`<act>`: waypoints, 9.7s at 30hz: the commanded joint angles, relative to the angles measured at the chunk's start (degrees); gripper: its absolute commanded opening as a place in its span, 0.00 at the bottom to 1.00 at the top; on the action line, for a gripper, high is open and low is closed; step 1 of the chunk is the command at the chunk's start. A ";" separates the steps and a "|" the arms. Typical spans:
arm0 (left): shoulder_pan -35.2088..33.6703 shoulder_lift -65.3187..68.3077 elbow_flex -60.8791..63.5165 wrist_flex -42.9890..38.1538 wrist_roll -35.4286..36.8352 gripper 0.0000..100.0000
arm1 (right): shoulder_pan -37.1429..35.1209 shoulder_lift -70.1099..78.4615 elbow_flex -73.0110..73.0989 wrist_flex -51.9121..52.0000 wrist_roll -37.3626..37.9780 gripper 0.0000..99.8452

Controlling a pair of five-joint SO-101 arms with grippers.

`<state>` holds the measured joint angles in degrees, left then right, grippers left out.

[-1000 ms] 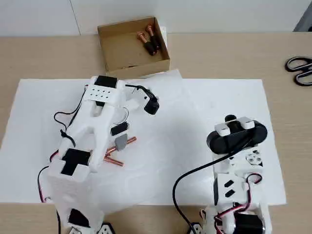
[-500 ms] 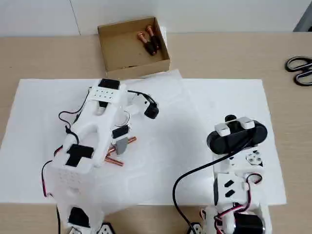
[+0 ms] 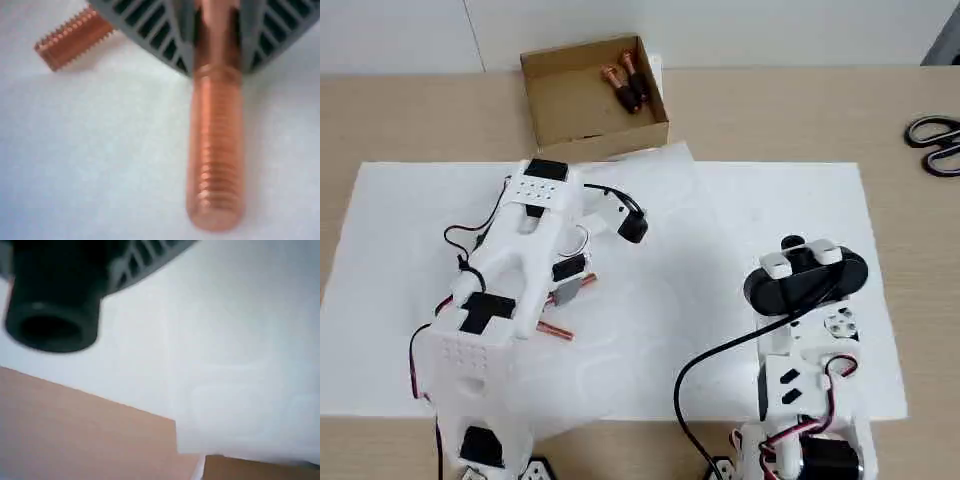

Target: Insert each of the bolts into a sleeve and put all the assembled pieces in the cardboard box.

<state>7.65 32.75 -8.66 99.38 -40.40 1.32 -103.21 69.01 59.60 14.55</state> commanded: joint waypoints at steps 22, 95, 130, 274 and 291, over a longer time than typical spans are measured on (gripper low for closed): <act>5.36 -19.69 -2.68 1.14 -19.96 0.01 | 0.40 -0.75 -0.70 0.04 0.44 0.00; 9.14 -11.25 -20.88 0.97 85.01 0.10 | 0.40 -0.75 0.79 0.04 0.53 0.00; 8.44 -3.08 -9.63 -10.90 135.38 0.10 | 0.40 -0.75 0.79 0.04 0.53 0.00; 7.38 7.91 -22.64 0.62 133.01 0.29 | 0.22 -0.75 0.88 0.04 0.62 0.00; 7.21 9.32 -22.64 -1.05 133.27 0.08 | 0.31 -0.75 0.88 0.04 0.62 0.00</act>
<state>15.21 42.42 -31.16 98.59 92.62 1.32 -103.30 70.24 59.60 14.73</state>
